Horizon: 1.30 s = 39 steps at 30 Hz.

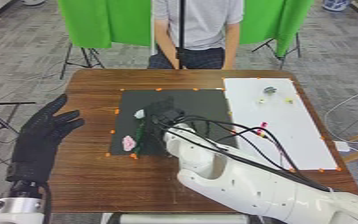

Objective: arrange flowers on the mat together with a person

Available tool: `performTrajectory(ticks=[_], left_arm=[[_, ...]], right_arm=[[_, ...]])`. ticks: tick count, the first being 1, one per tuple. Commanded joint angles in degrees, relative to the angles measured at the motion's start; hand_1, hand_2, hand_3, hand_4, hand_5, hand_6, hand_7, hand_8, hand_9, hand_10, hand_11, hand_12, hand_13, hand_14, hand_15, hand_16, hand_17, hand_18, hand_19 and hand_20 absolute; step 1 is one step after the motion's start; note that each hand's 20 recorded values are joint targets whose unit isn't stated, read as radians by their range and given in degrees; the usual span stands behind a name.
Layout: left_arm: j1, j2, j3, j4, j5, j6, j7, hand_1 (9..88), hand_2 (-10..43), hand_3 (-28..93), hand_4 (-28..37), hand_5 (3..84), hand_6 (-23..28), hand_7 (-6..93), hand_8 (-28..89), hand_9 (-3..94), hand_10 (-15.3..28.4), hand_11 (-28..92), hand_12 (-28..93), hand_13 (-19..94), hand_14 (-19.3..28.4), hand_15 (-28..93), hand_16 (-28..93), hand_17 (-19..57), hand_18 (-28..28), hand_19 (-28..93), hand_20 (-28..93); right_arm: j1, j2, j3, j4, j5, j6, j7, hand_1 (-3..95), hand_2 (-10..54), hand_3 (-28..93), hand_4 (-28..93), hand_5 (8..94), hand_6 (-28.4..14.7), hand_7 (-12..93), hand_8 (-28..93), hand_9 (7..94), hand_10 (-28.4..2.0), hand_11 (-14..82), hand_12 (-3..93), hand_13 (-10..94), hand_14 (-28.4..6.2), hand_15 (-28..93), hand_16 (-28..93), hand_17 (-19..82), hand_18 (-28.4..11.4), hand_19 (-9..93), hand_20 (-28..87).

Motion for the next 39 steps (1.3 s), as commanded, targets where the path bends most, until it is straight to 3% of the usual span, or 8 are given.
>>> performTrajectory(ticks=[1, 10, 14, 17, 21, 24, 29, 39], left_arm=[[1.31, -0.33, -0.23, -0.16, -0.21, 0.34, -0.31, 18.8, 4.6, 79, -28.3, 32.8, 5.2, 14.4, -10, 34.8, 19.4, 22, 13, 23, 27.9, 51, -9, -10.4, 22.1, 49, 6], [2.60, -0.56, -0.40, -0.31, -0.66, 1.27, 0.44, 19.6, 3.8, 80, -28.3, 32.5, 5.7, 12.9, -10, 32.0, 18.7, 24, 10, 22, 26.1, 51, -11, -9.8, 21.0, 47, 8], [4.89, -0.48, -1.08, -0.22, -1.76, 2.25, 2.10, 19.4, 4.0, 79, -28.3, 32.5, 5.7, 13.1, -10, 32.7, 18.8, 24, 10, 23, 26.0, 51, -11, -9.7, 21.2, 47, 8], [6.14, -0.82, -1.47, -0.12, -1.51, 2.75, 2.79, 18.6, 4.3, 79, -28.3, 32.5, 5.6, 13.3, -10, 33.0, 18.6, 25, 10, 23, 25.6, 51, -11, -9.7, 21.2, 47, 8], [8.12, -1.01, -1.65, 0.04, -1.69, 3.36, 5.23, 17.0, 4.4, 79, -28.3, 32.5, 5.4, 13.7, -10, 33.6, 18.3, 25, 9, 24, 25.5, 50, -10, -9.7, 21.3, 47, 9], [9.50, -1.77, -2.49, 0.04, -0.51, 2.67, 5.33, 15.7, 3.3, 79, -28.3, 32.3, 5.1, 14.1, -11, 33.6, 18.1, 25, 9, 24, 25.4, 50, -10, -9.7, 21.3, 46, 9], [10.38, -2.22, -2.47, -0.01, -0.71, 2.95, 5.88, 15.0, 1.4, 79, -28.3, 31.9, 4.6, 14.6, -11, 33.9, 17.6, 24, 10, 24, 25.3, 49, -10, -10.1, 21.0, 45, 10], [11.46, -2.63, -2.99, -0.43, 0.33, 2.61, 5.35, 14.6, 1.7, 79, -28.3, 30.9, 4.0, 15.0, -11, 32.9, 17.2, 23, 10, 24, 25.3, 48, -9, -10.4, 20.6, 43, 11]], right_arm=[[0.85, 0.41, 1.01, -1.78, -0.38, -2.08, 0.35, 42.4, -9.5, 77, -28, 60.0, 0.1, 19, -14, 59.7, -14.0, 31.3, 17.1, 55, -11.6, 62, 13, 15, -19.3, 72, 16], [-1.97, 1.65, 5.72, -6.44, 3.14, -1.41, -0.19, 39.5, -9.5, 75, -28, 59.3, -0.3, 18, -13, 58.4, -14.8, 29.7, 16.9, 54, -12.6, 63, 12, 14, -20.0, 71, 17], [-6.80, 3.78, 13.28, -13.21, 10.54, -0.19, -1.16, 37.8, -9.5, 76, -28, 59.1, -0.6, 17, -13, 58.2, -15.2, 28.1, 16.5, 54, -13.2, 63, 12, 14, -20.4, 70, 17], [-13.61, 5.59, 21.75, -18.88, 17.56, 1.97, -2.71, 35.4, -9.5, 75, -27, 58.8, -1.1, 17, -13, 58.1, -15.9, 26.3, 16.3, 53, -13.9, 62, 11, 14, -20.5, 70, 17], [-25.58, 4.58, 36.20, -24.64, 26.76, 2.15, -4.32, 30.4, -5.2, 75, -25, 57.6, -1.9, 16, -12, 57.5, -16.8, 24.3, 16.0, 52, -15.2, 61, 11, 13, -20.8, 69, 17], [-33.62, 3.59, 46.20, -27.84, 35.65, 2.84, -3.81, 29.1, -5.1, 76, -25, 56.7, -2.7, 15, -12, 56.8, -17.9, 23.0, 15.8, 51, -16.7, 60, 10, 12, -21.4, 68, 17], [-44.10, 2.07, 60.71, -30.71, 50.97, 2.98, -5.62, 26.0, -3.4, 75, -25, 53.8, -4.2, 13, -11, 53.8, -19.6, 20.3, 15.4, 47, -19.1, 59, 9, 9, -22.0, 66, 16], [-58.14, -0.81, 74.42, -33.12, 68.83, 5.97, -13.30, 21.7, -1.0, 74, -24, 48.1, -4.4, 11, -10, 48.1, -20.3, 17.1, 15.3, 39, -21.0, 54, 8, 5, -21.7, 59, 15]])
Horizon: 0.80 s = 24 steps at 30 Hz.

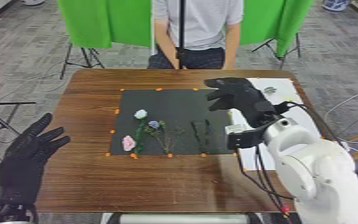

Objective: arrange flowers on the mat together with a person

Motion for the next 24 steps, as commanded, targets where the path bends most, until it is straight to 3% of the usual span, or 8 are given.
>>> performTrajectory(ticks=[1, 3, 5, 6, 8, 10, 17, 24], left_arm=[[1.26, -1.18, -0.59, -0.23, 1.84, -0.18, -1.06, 14.6, 1.8, 79, -28.3, 30.7, 3.9, 15.0, -11, 32.7, 17.2, 22, 10, 24, 25.3, 48, -9, -10.4, 20.6, 43, 11], [0.85, -1.45, -0.74, -0.38, 2.80, -0.31, -2.17, 14.4, 1.8, 79, -28.3, 30.6, 3.9, 15.1, -11, 32.5, 17.2, 22, 10, 23, 25.2, 47, -8, -10.5, 20.6, 43, 12], [0.52, -1.56, -1.01, -0.42, 5.02, -0.25, -3.76, 14.5, 1.9, 78, -28.3, 30.3, 3.7, 15.2, -11, 31.8, 16.9, 22, 11, 23, 25.0, 47, -8, -10.6, 20.6, 43, 12], [0.39, -1.45, -0.97, -0.46, 5.31, -0.19, -3.97, 14.5, 1.9, 78, -28.3, 30.2, 3.6, 15.2, -11, 31.7, 17.0, 22, 11, 23, 24.8, 47, -8, -10.7, 20.5, 43, 12], [-0.13, -0.92, -0.83, -0.42, 4.21, -0.48, -3.74, 14.4, 1.9, 79, -28.3, 29.8, 3.5, 15.2, -11, 31.3, 16.9, 21, 11, 22, 24.5, 46, -8, -10.8, 20.5, 43, 12], [-0.64, -0.96, -0.67, -0.40, 4.72, -0.39, -4.11, 14.4, 2.0, 78, -28.3, 29.7, 3.5, 15.2, -11, 31.0, 16.8, 21, 11, 22, 24.3, 46, -8, -10.8, 20.6, 42, 12], [-1.22, -0.20, 0.25, -0.13, 3.47, 0.40, -3.36, 14.5, 2.3, 78, -28.3, 29.5, 3.5, 15.3, -11, 31.1, 17.0, 22, 11, 22, 24.2, 46, -7, -9.8, 21.9, 45, 14], [-1.51, -0.25, -0.13, -0.70, 4.03, -0.34, -4.17, 14.8, 2.7, 78, -28.3, 29.8, 3.8, 15.8, -11, 32.0, 17.2, 22, 11, 23, 24.7, 47, -7, -9.6, 22.1, 46, 14]], right_arm=[[-13.45, -1.52, 10.58, -0.60, 10.26, 2.61, -6.02, 21.5, -0.7, 74, -25, 47.5, -4.3, 11, -10, 47.2, -20.4, 16.5, 15.2, 38, -21.2, 53, 8, 4, -21.5, 58, 15], [-14.58, -1.75, 11.08, -0.04, 11.61, 2.69, -7.45, 21.3, -0.4, 74, -25, 46.4, -4.1, 11, -10, 45.7, -20.0, 15.3, 15.1, 37, -21.5, 52, 8, 3, -21.5, 56, 15], [-15.14, -1.63, 10.99, 0.33, 13.01, 4.08, -8.88, 21.0, -0.2, 74, -25, 45.6, -3.8, 11, -10, 44.8, -19.9, 14.6, 15.1, 36, -21.7, 50, 8, 2, -21.5, 55, 15], [-15.16, -2.02, 11.35, 0.47, 13.45, 3.73, -8.87, 20.7, -0.2, 74, -25, 45.4, -3.7, 11, -10, 44.6, -19.8, 14.3, 15.2, 36, -21.7, 49, 8, 2, -21.4, 55, 15], [-15.40, -1.95, 11.31, 0.72, 13.71, 4.28, -10.11, 20.3, -0.1, 74, -25, 44.7, -3.6, 11, -10, 43.9, -19.5, 13.6, 15.2, 35, -21.8, 48, 8, 2, -21.4, 54, 16], [-15.33, -2.17, 11.54, 0.87, 14.41, 4.25, -10.47, 20.1, 0.1, 74, -25, 44.5, -3.6, 11, -10, 43.7, -19.3, 13.0, 15.2, 35, -21.7, 48, 8, 2, -21.5, 54, 16], [-15.54, -2.02, 11.85, 1.36, 15.62, 3.43, -12.20, 19.7, 0.4, 74, -25, 44.3, -3.3, 11, -10, 43.7, -19.1, 12.7, 15.7, 35, -21.8, 47, 10, 2, -21.4, 53, 17], [-15.77, -2.66, 11.98, 1.26, 16.99, 3.97, -11.99, 19.4, 0.5, 75, -25, 44.2, -3.1, 11, -10, 44.2, -18.8, 12.9, 15.8, 35, -21.7, 47, 11, 2, -21.5, 52, 18]])
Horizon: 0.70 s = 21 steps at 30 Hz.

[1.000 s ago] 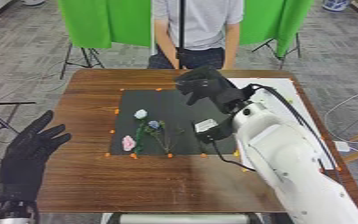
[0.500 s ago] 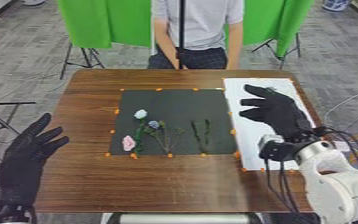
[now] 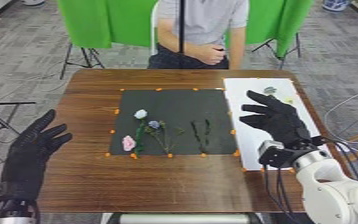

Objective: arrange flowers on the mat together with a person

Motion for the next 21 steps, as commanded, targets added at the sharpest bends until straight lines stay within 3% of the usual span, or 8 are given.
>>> performTrajectory(ticks=[1, 10, 11, 13, 17, 21], left_arm=[[0.36, 0.21, -0.07, -0.62, -0.05, -0.20, -0.38, 14.8, 2.7, 78, -28.3, 29.8, 3.8, 15.8, -11, 32.0, 17.2, 22, 11, 23, 24.8, 47, -7, -9.5, 22.1, 46, 14], [0.19, 0.73, -0.17, -0.78, -0.21, -0.46, -0.60, 15.0, 3.2, 78, -28.3, 30.0, 3.9, 15.7, -11, 32.3, 17.4, 23, 11, 23, 25.1, 47, -8, -9.2, 22.7, 47, 14], [0.66, 0.86, -0.06, -0.92, -0.43, 0.01, -0.21, 15.0, 3.2, 78, -28.3, 30.0, 4.0, 15.8, -11, 32.3, 17.4, 23, 11, 23, 25.0, 47, -8, -9.2, 22.7, 47, 14], [0.34, 0.58, -0.08, -0.87, -0.22, -0.38, -0.78, 15.0, 3.3, 78, -28.3, 30.0, 4.0, 15.8, -11, 32.4, 17.4, 23, 11, 23, 25.0, 47, -8, -9.2, 22.8, 47, 14], [0.56, 0.70, 0.06, -0.96, -0.71, 0.12, -0.28, 15.1, 3.5, 78, -28.3, 30.1, 4.1, 15.8, -11, 32.6, 17.6, 23, 11, 23, 25.1, 47, -8, -9.2, 22.7, 47, 14], [0.34, 0.46, -0.07, -1.02, -0.40, -0.20, -0.73, 15.4, 3.6, 78, -28.3, 30.2, 4.1, 15.8, -11, 32.7, 17.7, 23, 11, 23, 25.2, 48, -8, -9.3, 22.5, 47, 14]], right_arm=[[-0.68, -1.13, 0.12, -0.06, 1.18, 0.36, -0.92, 19.4, 0.5, 75, -25, 44.3, -3.1, 11, -10, 44.3, -18.8, 13.0, 15.8, 35, -21.7, 47, 11, 2, -21.5, 52, 18], [-1.10, -0.79, 0.03, 0.11, 0.87, 1.22, -1.04, 19.2, 0.6, 75, -25, 44.5, -2.9, 11, -10, 44.8, -18.9, 13.3, 15.7, 36, -21.5, 47, 11, 2, -21.6, 52, 19], [-0.97, -0.80, -0.09, 0.23, 0.24, 1.21, -0.95, 19.2, 0.6, 75, -25, 44.5, -2.9, 11, -10, 44.9, -18.9, 13.3, 15.7, 36, -21.5, 47, 11, 2, -21.6, 52, 19], [-1.26, -0.89, 0.14, 0.21, 1.09, 1.18, -1.12, 19.3, 0.6, 75, -25, 44.6, -2.9, 11, -10, 45.1, -18.9, 13.5, 15.7, 36, -21.5, 47, 11, 2, -21.6, 52, 19], [-1.43, -0.94, 0.21, 0.19, 1.12, 1.14, -0.97, 19.1, 0.8, 75, -25, 44.7, -2.9, 11, -10, 45.1, -18.9, 13.6, 15.7, 36, -21.4, 47, 11, 2, -21.6, 52, 19], [-1.54, -0.73, 0.01, 0.15, 1.74, 2.04, -1.32, 19.1, 0.9, 76, -25, 44.9, -2.9, 11, -10, 45.3, -19.0, 13.7, 15.7, 36, -21.4, 48, 11, 2, -21.6, 52, 20]])
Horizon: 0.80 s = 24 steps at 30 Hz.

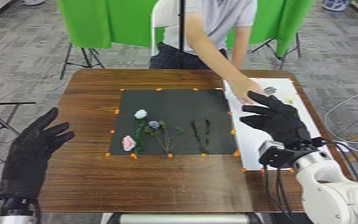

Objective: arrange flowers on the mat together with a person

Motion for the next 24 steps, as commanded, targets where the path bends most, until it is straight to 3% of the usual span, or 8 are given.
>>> performTrajectory(ticks=[1, 9, 15, 24], left_arm=[[0.26, -0.20, 0.08, -0.32, -0.22, 0.05, -0.65, 15.5, 3.6, 78, -28.3, 30.2, 4.1, 15.8, -11, 32.7, 17.7, 23, 11, 23, 25.2, 48, -8, -9.3, 22.5, 47, 14], [0.01, -0.58, 0.10, -0.31, 0.22, -0.38, -1.38, 15.9, 3.8, 78, -28.3, 30.4, 4.2, 15.9, -11, 32.9, 17.7, 23, 11, 23, 25.2, 48, -8, -9.3, 22.4, 47, 14], [0.40, -0.31, 0.18, -0.40, 0.01, -0.03, -0.80, 16.1, 3.8, 78, -28.3, 30.6, 4.3, 16.0, -11, 33.0, 17.7, 24, 10, 23, 25.2, 48, -8, -9.4, 22.4, 47, 14], [0.07, -0.90, 0.21, -0.35, 0.52, -0.49, -1.45, 16.5, 3.5, 79, -28.3, 30.6, 4.3, 15.9, -11, 32.9, 17.6, 24, 10, 23, 25.2, 48, -8, -9.5, 22.3, 47, 14]], right_arm=[[-1.17, -0.50, -0.02, -0.14, 0.86, 1.69, -0.90, 19.2, 0.9, 76, -25, 45.0, -2.9, 11, -10, 45.5, -18.9, 13.8, 15.7, 36, -21.4, 48, 11, 2, -21.6, 52, 20], [-1.26, -0.43, -0.17, -0.08, 0.76, 1.65, -0.75, 19.3, 1.0, 76, -25, 45.4, -3.0, 12, -10, 45.9, -19.0, 14.3, 15.7, 36, -21.3, 48, 11, 2, -21.6, 52, 20], [-1.15, -0.56, -0.20, 0.01, 0.74, 1.33, -0.57, 19.4, 1.1, 76, -25, 45.5, -3.0, 12, -10, 46.0, -19.0, 14.5, 15.6, 36, -21.4, 48, 10, 2, -21.7, 52, 20], [-1.28, -0.75, 0.14, 0.03, 0.39, 1.02, -0.49, 19.4, 1.0, 76, -25, 45.5, -3.1, 12, -10, 46.1, -19.1, 14.4, 15.5, 36, -21.5, 49, 10, 2, -21.7, 52, 20]])
